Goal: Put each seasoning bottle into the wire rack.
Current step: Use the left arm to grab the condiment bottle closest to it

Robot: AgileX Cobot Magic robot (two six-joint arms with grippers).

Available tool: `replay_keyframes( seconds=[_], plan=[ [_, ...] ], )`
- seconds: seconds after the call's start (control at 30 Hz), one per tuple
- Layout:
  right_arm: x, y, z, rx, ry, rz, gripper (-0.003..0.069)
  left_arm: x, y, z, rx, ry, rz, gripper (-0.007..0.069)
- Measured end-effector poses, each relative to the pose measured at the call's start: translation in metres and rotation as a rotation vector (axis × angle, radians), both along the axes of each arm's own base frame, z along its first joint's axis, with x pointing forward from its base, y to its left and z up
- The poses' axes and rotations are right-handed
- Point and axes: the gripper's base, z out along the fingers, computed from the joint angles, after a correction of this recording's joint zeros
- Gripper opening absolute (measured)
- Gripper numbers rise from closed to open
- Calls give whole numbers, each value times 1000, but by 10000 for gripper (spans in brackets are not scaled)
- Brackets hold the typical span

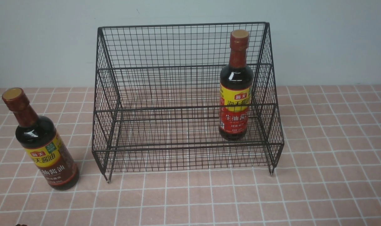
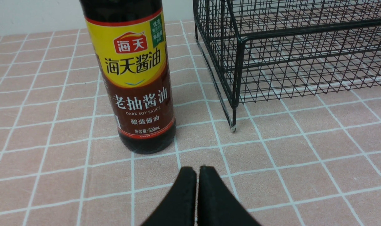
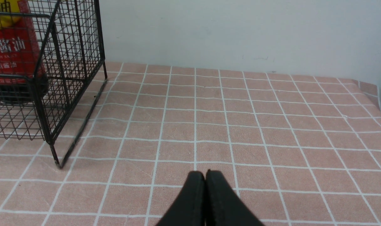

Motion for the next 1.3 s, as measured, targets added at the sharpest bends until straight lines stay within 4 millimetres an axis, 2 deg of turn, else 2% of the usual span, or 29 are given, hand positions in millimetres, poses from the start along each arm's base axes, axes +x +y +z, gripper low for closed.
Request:
replay_keyframes(
  seconds=[0.1, 0.23, 0.37, 0.47, 0.6, 0.73, 0.87, 0.9, 0.93, 1.0, 1.07, 1.13, 1.17, 1.2, 1.23, 1.27, 1.3],
  plan=[
    [0, 0, 0, 0, 0, 0, -12, 1, 0, 2, -24, -23, 5, -7],
    [0, 0, 0, 0, 0, 0, -12, 3, -1, 13, -163, -127, 26, -7],
    [0, 0, 0, 0, 0, 0, -12, 4, 2, 29, -384, -283, 73, -7],
    [0, 0, 0, 0, 0, 0, -12, 4, 8, 42, -479, -420, 123, -7],
    [0, 0, 0, 0, 0, 0, -12, -2, 19, 62, -463, -666, 189, -7],
    [0, 0, 0, 0, 0, 0, -12, 3, 17, 87, -324, -696, 178, -7],
    [0, 0, 0, 0, 0, 0, -12, 29, 12, 115, -236, -607, 163, 11],
    [0, 0, 0, 0, 0, 0, -12, 33, 12, 115, -227, -588, 163, 14],
    [0, 0, 0, 0, 0, 0, -12, 49, 10, 123, -209, -538, 164, 37],
    [0, 0, 0, 0, 0, 0, -12, 63, 9, 129, -192, -498, 166, 66],
    [0, 0, 0, 0, 0, 0, -12, 87, 7, 137, -156, -442, 167, 134],
    [0, 0, 0, 0, 0, 0, -12, 98, 6, 140, -137, -421, 167, 179],
    [0, 0, 0, 0, 0, 0, -12, 115, 5, 143, -107, -389, 166, 264],
    [0, 0, 0, 0, 0, 0, -12, 116, 4, 144, -104, -387, 166, 273],
    [0, 0, 0, 0, 0, 0, -12, 127, 4, 146, -95, -369, 172, 346],
    [0, 0, 0, 0, 0, 0, -12, 132, 4, 145, -95, -356, 175, 364],
    [0, 0, 0, 0, 0, 0, -12, 141, 5, 144, -113, -333, 196, 427]
  ],
)
